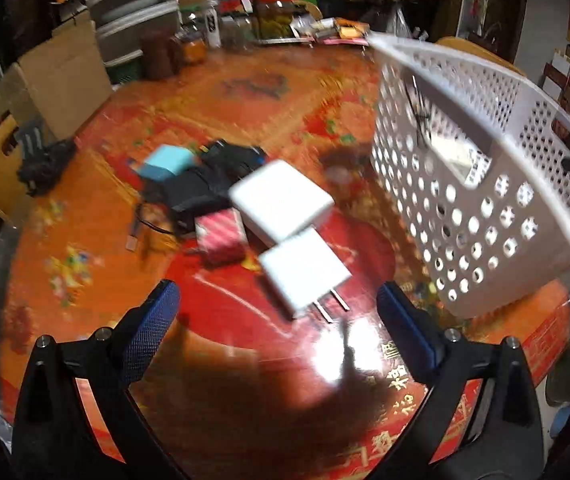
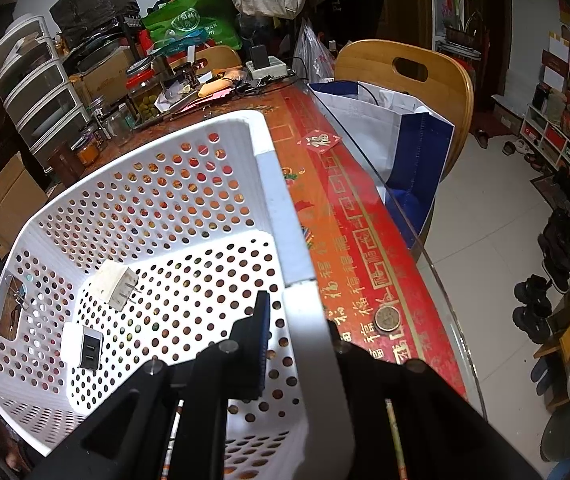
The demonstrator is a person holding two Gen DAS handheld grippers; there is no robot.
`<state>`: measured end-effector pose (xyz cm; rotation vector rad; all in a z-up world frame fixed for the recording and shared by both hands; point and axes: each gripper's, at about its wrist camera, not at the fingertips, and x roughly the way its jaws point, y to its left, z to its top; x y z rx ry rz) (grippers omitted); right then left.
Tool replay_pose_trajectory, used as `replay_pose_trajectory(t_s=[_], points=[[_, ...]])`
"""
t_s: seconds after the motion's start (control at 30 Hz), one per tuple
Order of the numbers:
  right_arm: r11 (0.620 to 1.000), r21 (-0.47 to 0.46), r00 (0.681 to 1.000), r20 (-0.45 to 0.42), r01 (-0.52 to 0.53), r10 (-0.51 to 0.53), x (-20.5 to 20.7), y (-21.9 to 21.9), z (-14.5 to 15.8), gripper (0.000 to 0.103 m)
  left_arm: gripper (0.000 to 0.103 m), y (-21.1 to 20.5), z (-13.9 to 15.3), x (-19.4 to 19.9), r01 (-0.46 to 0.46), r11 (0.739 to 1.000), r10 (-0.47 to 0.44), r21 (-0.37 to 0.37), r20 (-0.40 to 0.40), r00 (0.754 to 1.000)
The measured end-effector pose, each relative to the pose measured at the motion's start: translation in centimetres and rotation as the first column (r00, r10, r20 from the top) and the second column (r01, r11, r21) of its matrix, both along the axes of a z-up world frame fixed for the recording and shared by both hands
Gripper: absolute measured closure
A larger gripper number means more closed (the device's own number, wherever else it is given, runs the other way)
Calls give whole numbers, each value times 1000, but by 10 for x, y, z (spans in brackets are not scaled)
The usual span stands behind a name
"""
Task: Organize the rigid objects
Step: 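Grasp the white plug adapter with the left gripper and lift it, then carry the white adapter into the basket and open the left gripper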
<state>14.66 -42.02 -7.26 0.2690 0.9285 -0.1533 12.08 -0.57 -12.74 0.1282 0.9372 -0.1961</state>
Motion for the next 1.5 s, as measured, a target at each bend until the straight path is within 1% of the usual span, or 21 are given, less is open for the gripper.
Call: replay_pose_trajectory(t_s=[0.07, 0.17, 0.4, 0.5, 0.63, 0.7, 0.97, 1.2, 1.27, 1.37, 1.5], points=[[1000, 1, 1000, -1, 1, -1, 0, 0, 0, 90, 6, -12, -10, 6, -5, 1000, 5, 9, -8, 1000], [1000, 4, 1000, -2, 2, -2, 0, 0, 0, 90, 13, -24, -21, 16, -21, 1000, 21, 11, -25, 999], [1000, 3, 1000, -4, 1, -1, 0, 0, 0, 90, 40, -28, -32, 29, -46, 999, 45, -10, -55, 997], [1000, 3, 1000, -4, 1, -1, 0, 0, 0, 90, 48, -27, -32, 32, -40, 999, 38, -30, -59, 998], [1000, 0, 1000, -4, -6, 6, 0, 2, 0, 90, 48, -27, -32, 31, -37, 999, 36, -22, -40, 999], [1000, 0, 1000, -4, -6, 6, 0, 2, 0, 89, 48, -24, -30, 25, -36, 999, 35, -33, -32, 999], [1000, 0, 1000, -4, -6, 6, 0, 2, 0, 89, 48, -6, -2, 6, -38, 998, 42, -51, 65, 997], [1000, 0, 1000, -4, -7, 7, 0, 2, 0, 89, 48, 9, 19, 2, -57, 996, 65, -70, 115, 991], [1000, 0, 1000, -4, -7, 7, 0, 2, 0, 89, 48, 14, 26, 3, -71, 996, 79, -60, 133, 988], [1000, -2, 1000, -6, -8, 8, 0, 2, 0, 89, 48, 15, 35, 10, -91, 996, 94, -23, 165, 982], [1000, -3, 1000, -9, -11, 11, 0, 2, 0, 89, 48, 14, 48, 20, -94, 996, 93, -4, 194, 977]])
